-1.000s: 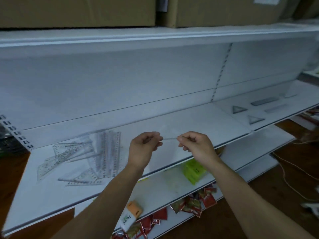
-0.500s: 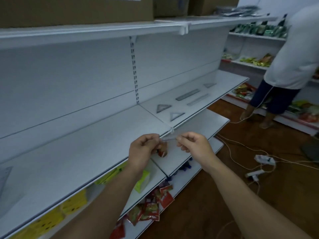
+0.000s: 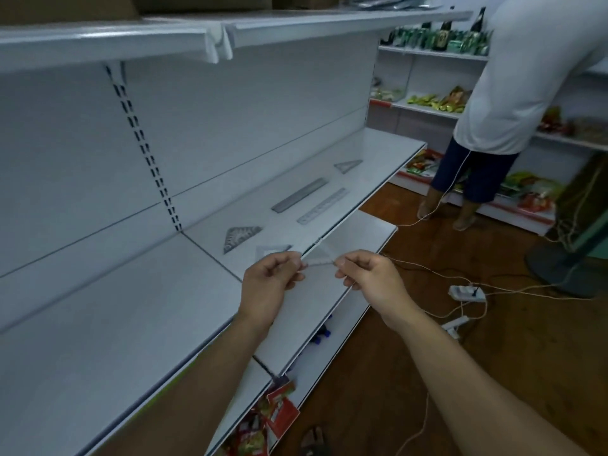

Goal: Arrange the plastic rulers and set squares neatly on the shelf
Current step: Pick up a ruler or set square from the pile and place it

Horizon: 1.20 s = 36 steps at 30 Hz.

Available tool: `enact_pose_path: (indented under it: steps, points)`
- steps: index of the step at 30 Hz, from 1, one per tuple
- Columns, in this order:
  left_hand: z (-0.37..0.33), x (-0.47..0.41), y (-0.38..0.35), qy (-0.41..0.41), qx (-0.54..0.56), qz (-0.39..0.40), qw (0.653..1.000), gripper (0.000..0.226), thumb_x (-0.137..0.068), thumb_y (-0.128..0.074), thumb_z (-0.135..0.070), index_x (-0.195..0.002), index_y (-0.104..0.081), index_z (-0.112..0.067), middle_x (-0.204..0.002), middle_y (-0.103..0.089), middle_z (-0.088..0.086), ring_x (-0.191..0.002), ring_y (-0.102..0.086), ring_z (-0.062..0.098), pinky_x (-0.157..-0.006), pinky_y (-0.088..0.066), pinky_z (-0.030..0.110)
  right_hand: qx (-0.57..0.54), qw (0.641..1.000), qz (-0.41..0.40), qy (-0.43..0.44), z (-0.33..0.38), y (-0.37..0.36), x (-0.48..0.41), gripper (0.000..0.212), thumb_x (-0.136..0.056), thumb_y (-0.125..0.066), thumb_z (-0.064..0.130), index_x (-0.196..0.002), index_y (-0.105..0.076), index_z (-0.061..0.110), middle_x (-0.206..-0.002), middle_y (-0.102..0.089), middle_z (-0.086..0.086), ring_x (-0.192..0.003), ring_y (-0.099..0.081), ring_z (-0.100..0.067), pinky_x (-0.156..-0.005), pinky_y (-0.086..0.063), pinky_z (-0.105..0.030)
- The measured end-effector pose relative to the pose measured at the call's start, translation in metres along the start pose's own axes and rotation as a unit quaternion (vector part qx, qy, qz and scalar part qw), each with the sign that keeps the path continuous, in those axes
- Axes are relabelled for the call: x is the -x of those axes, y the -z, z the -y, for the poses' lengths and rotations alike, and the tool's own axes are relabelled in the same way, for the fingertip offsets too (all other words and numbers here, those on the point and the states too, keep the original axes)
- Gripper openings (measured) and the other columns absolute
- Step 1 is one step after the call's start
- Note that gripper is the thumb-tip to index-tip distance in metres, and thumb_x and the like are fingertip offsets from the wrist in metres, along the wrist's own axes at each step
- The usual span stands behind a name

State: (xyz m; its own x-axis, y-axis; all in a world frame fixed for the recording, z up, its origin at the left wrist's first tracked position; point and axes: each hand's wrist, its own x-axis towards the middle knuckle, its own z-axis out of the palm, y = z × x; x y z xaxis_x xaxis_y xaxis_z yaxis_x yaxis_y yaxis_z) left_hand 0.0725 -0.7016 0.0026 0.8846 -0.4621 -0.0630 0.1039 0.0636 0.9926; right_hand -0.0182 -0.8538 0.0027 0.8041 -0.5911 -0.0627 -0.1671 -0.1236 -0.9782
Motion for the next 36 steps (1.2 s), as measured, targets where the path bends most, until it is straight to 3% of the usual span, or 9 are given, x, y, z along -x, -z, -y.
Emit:
enact_pose_path:
  steps: [8,14,20,24,27,32,36]
  points:
    - [-0.003,-0.116,-0.035,-0.035,0.015,-0.018,0.999,0.013,-0.09,-0.062,-0.007,-0.099,-0.071,-0.011,-0.078,-0.074,-0.005,-0.065,-0.066,0.006,-0.062,-0.051,0.014,0.022,1.0,0.009,0.019,0.018,0.022,-0.113,0.016,-0.092,-0.06,0.023,-0.088,-0.073,0.014,-0.078,-0.071,0.002,-0.064,-0.059,-0.003,-0.061,-0.047,-0.018]
    - [0.003,-0.153,-0.034,-0.051,-0.009,-0.034,0.998,0.017,-0.092,-0.058,-0.006,-0.102,-0.07,-0.012,-0.079,-0.074,-0.007,-0.066,-0.067,0.007,-0.061,-0.049,0.015,-0.008,0.999,0.032,0.036,0.017,0.012,-0.163,0.017,-0.09,-0.063,0.014,-0.104,-0.067,0.023,-0.086,-0.071,-0.003,-0.066,-0.061,-0.002,-0.062,-0.047,-0.013]
    - [0.005,-0.164,-0.015,-0.094,-0.022,-0.1,0.99,0.023,-0.095,-0.053,-0.007,-0.098,-0.069,-0.024,-0.082,-0.075,-0.009,-0.076,-0.07,0.012,-0.069,-0.052,0.018,-0.035,0.994,0.093,0.053,0.015,-0.011,-0.2,0.019,-0.091,-0.059,0.007,-0.099,-0.071,0.02,-0.083,-0.071,-0.003,-0.064,-0.058,-0.004,-0.063,-0.048,-0.015]
    - [0.007,-0.16,-0.007,-0.081,0.002,-0.146,0.986,0.024,-0.093,-0.053,0.002,-0.106,-0.066,-0.013,-0.085,-0.075,-0.006,-0.077,-0.069,0.01,-0.071,-0.052,0.017,-0.07,0.984,0.149,0.063,0.016,-0.027,-0.221,0.019,-0.091,-0.059,0.005,-0.095,-0.071,0.019,-0.081,-0.07,-0.004,-0.069,-0.061,-0.006,-0.066,-0.049,-0.018]
    - [0.008,-0.154,-0.004,-0.064,0.015,-0.212,0.975,0.021,-0.092,-0.053,0.006,-0.096,-0.067,-0.009,-0.08,-0.075,-0.002,-0.071,-0.068,0.012,-0.067,-0.051,0.017,-0.065,0.976,0.196,0.074,0.016,-0.038,-0.23,0.024,-0.09,-0.06,0.005,-0.09,-0.07,0.026,-0.077,-0.071,0.004,-0.07,-0.062,-0.007,-0.067,-0.05,-0.018]
    - [0.008,-0.141,-0.011,-0.061,-0.009,-0.289,0.955,0.025,-0.091,-0.056,0.004,-0.095,-0.07,-0.016,-0.081,-0.075,-0.006,-0.073,-0.07,0.012,-0.068,-0.051,0.016,-0.043,0.955,0.277,0.101,0.004,-0.044,-0.234,0.029,-0.09,-0.061,0.007,-0.103,-0.069,0.031,-0.075,-0.065,0.006,-0.076,-0.065,-0.008,-0.071,-0.051,-0.017]
    - [0.018,-0.119,-0.01,-0.065,-0.17,-0.287,0.94,0.029,-0.088,-0.066,-0.008,-0.104,-0.068,-0.031,-0.091,-0.074,-0.012,-0.087,-0.069,0.008,-0.08,-0.051,0.017,-0.055,0.948,0.304,0.084,-0.006,-0.045,-0.233,0.03,-0.091,-0.06,0.007,-0.101,-0.069,0.033,-0.08,-0.07,0.01,-0.078,-0.066,-0.006,-0.071,-0.051,-0.017]
